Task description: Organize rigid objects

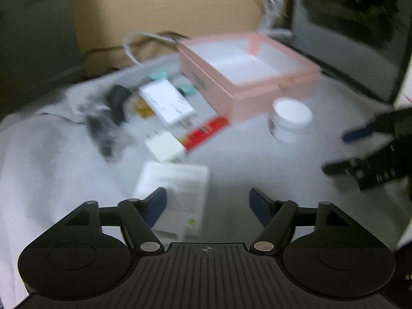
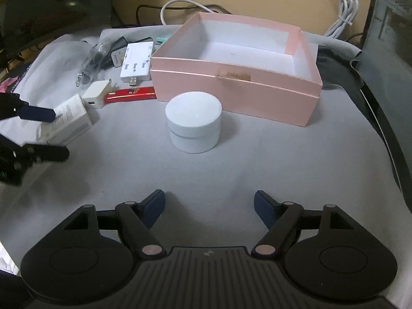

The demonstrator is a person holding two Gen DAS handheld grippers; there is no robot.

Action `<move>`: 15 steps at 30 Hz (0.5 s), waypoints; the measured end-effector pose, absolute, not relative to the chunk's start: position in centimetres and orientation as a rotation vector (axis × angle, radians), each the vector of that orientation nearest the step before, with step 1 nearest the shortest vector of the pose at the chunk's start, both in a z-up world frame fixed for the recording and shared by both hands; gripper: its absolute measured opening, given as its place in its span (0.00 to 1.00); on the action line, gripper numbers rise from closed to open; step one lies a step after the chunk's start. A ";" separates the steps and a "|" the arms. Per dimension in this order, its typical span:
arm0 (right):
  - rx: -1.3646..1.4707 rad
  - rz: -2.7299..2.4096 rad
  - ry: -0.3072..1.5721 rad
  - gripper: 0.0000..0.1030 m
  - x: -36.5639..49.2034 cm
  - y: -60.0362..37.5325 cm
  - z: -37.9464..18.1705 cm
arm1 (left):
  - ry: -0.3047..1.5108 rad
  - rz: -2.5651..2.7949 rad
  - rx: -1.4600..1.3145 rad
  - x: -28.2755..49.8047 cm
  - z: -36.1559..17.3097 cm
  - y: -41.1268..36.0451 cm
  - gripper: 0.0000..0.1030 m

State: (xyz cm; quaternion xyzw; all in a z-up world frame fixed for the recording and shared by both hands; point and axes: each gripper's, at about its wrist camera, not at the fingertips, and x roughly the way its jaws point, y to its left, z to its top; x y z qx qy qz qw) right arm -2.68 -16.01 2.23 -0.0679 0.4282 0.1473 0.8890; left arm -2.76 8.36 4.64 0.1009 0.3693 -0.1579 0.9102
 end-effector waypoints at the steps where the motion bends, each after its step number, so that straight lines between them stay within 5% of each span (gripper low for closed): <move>1: -0.138 0.304 0.887 0.77 -2.7 -16.0 2.2 | 0.747 -0.294 0.221 -2.7 4.8 8.6 0.73; 15: -0.100 0.308 0.804 0.84 -1.3 -15.1 3.1 | 0.869 -0.284 0.108 1.0 2.7 10.5 0.74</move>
